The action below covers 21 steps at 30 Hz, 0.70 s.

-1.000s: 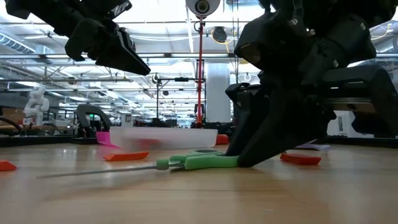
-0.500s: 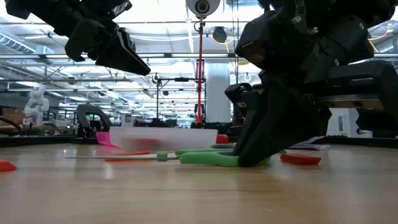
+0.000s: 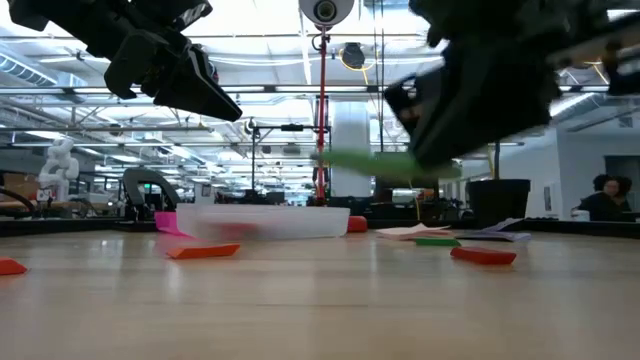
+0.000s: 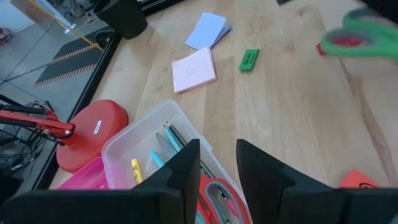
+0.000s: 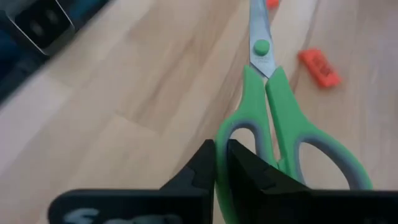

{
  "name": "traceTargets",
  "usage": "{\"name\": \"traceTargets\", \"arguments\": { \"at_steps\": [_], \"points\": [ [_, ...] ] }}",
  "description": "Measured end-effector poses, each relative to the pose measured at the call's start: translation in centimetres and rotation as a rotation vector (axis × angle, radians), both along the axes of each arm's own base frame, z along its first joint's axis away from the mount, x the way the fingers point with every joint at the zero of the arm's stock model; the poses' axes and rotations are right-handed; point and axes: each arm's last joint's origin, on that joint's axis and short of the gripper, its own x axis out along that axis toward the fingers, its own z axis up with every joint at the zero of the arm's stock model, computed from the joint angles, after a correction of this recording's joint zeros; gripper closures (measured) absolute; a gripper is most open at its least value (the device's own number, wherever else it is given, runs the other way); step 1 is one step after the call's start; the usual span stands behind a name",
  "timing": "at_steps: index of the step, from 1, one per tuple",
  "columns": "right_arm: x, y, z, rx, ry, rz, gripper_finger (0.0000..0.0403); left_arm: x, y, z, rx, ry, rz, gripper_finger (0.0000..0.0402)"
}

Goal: Pack school essentials
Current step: Put the green scissors into the pink supply box

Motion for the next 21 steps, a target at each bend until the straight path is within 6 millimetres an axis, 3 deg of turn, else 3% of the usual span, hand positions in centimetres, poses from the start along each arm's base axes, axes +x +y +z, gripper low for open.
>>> {"name": "traceTargets", "arguments": {
  "at_steps": [9,21],
  "points": [
    [-3.5,-0.8,3.5,0.128,-0.230,0.008,0.0384,0.1,0.0,0.2,-0.008,-0.026,0.000,0.0295],
    [-7.3,-2.5,5.4,0.365,-0.640,-0.004,0.0382,1.3,-0.4,2.6,-0.036,-0.278,-0.055,0.0295]
  ]
}}
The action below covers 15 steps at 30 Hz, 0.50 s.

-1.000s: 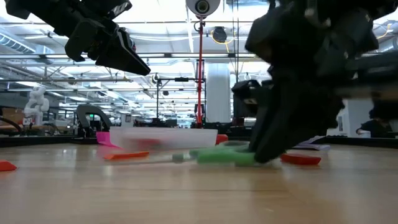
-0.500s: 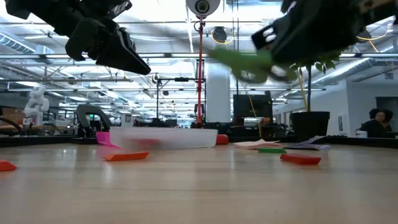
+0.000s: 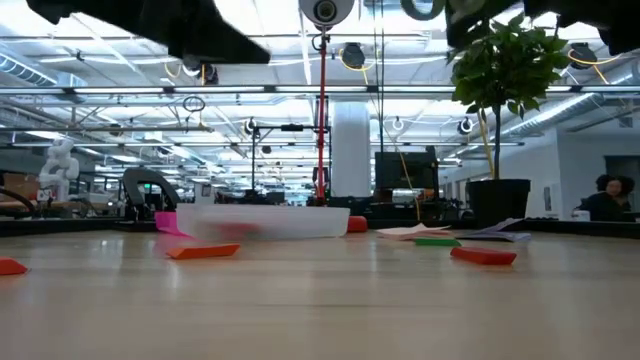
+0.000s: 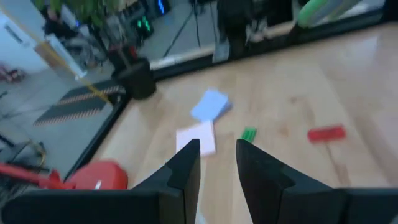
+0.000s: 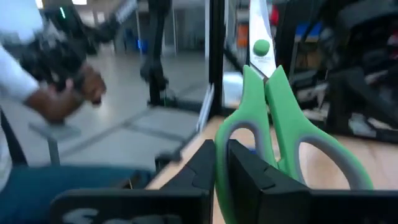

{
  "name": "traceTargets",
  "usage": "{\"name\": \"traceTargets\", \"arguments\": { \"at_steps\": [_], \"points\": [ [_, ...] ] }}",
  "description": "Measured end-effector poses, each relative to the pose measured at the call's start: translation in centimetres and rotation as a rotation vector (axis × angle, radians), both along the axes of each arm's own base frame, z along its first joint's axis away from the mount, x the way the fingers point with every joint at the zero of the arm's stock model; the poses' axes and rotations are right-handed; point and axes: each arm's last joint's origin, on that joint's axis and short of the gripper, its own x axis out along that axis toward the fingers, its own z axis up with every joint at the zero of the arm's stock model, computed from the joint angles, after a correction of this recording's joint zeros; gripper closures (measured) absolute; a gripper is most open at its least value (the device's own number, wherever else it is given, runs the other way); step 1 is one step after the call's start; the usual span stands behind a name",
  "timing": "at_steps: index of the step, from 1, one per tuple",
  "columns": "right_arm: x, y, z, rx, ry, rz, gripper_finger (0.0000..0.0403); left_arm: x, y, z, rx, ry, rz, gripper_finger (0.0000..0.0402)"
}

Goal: Pack school essentials
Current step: Put the green scissors into the pink supply box

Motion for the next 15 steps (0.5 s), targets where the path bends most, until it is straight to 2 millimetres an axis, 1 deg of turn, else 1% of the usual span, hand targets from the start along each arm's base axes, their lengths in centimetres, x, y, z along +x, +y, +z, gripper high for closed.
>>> {"name": "traceTargets", "arguments": {
  "at_steps": [3,9,15],
  "points": [
    [-0.3,-0.2,0.7,0.057,-0.092,0.001,0.0379,0.2,-0.1,0.6,-0.022,-0.063,-0.017,0.0295],
    [-0.6,-0.2,1.6,0.126,-0.180,0.008,0.0379,0.3,-0.2,1.7,-0.057,-0.172,-0.027,0.0295],
    [-0.9,-0.2,2.5,0.173,-0.269,0.015,0.0379,0.7,-0.7,2.3,-0.073,-0.246,-0.121,0.0295]
  ]
}}
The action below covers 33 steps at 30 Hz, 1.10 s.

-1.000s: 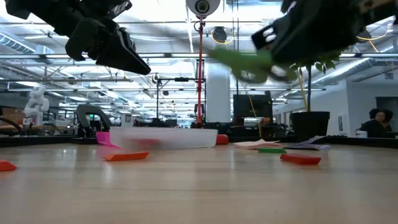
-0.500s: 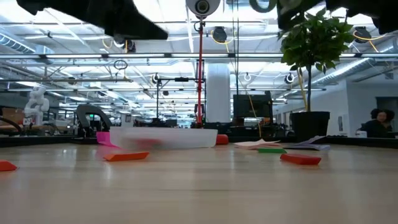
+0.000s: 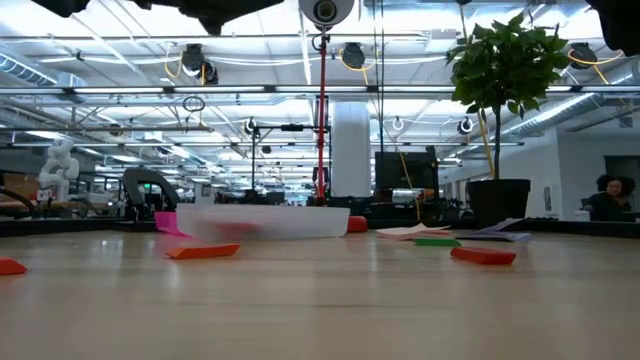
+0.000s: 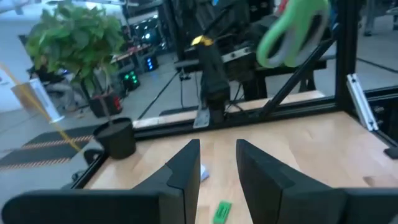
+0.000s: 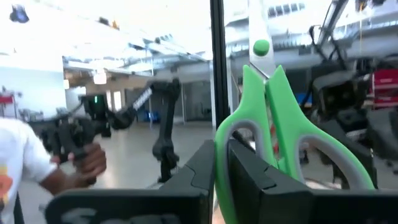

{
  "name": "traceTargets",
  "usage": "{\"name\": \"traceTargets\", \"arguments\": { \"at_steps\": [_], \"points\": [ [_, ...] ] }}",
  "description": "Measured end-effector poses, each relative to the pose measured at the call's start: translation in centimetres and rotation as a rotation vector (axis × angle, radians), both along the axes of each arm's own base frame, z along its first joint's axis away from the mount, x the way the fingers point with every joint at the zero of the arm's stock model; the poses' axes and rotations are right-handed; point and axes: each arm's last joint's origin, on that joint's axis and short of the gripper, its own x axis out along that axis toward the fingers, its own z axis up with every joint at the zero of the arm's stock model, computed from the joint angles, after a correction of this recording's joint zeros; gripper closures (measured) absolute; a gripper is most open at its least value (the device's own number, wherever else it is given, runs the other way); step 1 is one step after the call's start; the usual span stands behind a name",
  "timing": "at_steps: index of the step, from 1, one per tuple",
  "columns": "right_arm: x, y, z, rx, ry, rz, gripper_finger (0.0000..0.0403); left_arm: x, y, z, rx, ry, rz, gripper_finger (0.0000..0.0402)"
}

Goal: Pack school essentials
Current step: Put the green scissors into the pink supply box

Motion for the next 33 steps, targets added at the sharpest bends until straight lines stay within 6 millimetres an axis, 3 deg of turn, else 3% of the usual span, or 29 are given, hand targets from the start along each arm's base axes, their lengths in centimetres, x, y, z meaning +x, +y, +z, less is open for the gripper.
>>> {"name": "traceTargets", "arguments": {
  "at_steps": [4,10,20,25,33],
  "points": [
    [-0.1,-0.1,0.5,0.032,-0.053,-0.003,0.0379,1.4,-1.4,0.6,0.062,-0.002,-0.029,0.0295],
    [-0.2,-0.1,0.5,0.030,-0.061,-0.030,0.0379,5.4,-4.1,1.7,0.157,-0.008,-0.013,0.0291],
    [-0.7,0.4,1.0,0.049,-0.113,-0.058,0.0379,10.8,-7.0,2.7,0.159,-0.009,0.053,0.0234],
    [-1.0,0.7,1.3,0.052,-0.141,-0.110,0.0379,12.4,-7.5,3.1,0.139,-0.029,0.090,0.0208],
    [-1.1,0.9,1.3,0.027,-0.150,-0.131,0.0378,13.2,-7.6,3.9,0.051,-0.074,0.120,0.0204]
  ]
}}
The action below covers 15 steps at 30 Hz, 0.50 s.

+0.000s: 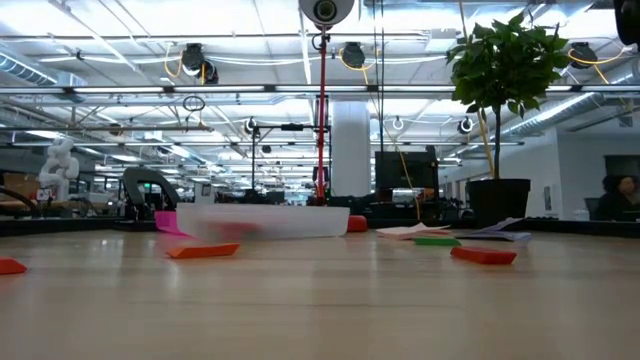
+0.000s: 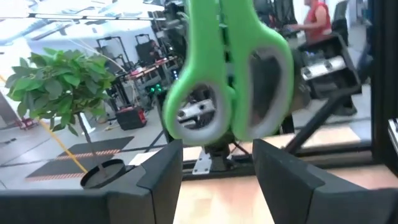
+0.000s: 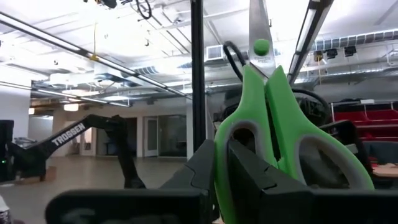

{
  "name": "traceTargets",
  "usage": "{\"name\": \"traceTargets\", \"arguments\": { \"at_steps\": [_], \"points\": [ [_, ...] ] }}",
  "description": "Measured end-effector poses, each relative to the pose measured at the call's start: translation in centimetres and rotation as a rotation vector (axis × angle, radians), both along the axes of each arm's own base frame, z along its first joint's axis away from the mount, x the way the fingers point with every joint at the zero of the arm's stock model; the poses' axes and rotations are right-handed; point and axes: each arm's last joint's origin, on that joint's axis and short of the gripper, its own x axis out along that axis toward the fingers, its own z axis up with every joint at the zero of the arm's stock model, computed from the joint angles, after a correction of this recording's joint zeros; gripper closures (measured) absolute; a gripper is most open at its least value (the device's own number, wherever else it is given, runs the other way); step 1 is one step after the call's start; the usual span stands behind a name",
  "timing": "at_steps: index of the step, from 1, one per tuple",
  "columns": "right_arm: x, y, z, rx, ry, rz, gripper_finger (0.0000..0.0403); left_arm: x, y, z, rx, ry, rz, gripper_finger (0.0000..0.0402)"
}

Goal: Pack school essentials
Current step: Put the green scissors into the pink supply box

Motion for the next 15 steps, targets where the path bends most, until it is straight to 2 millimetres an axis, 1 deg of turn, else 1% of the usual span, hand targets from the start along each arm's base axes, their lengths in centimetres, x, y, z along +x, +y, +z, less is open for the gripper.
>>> {"name": "traceTargets", "arguments": {
  "at_steps": [7,10,15],
  "points": [
    [0.11,-0.09,-0.16,-0.009,0.020,-0.052,0.0378,-0.09,-0.16,0.31,-0.020,-0.031,-0.011,0.0204],
    [0.14,-0.08,-0.20,-0.012,0.024,-0.052,0.0378,0.07,0.22,0.26,-0.026,-0.029,-0.002,0.0204],
    [0.14,-0.07,-0.19,-0.012,0.023,-0.051,0.0378,0.24,0.45,0.42,-0.053,-0.051,-0.057,0.0204]
  ]
}}
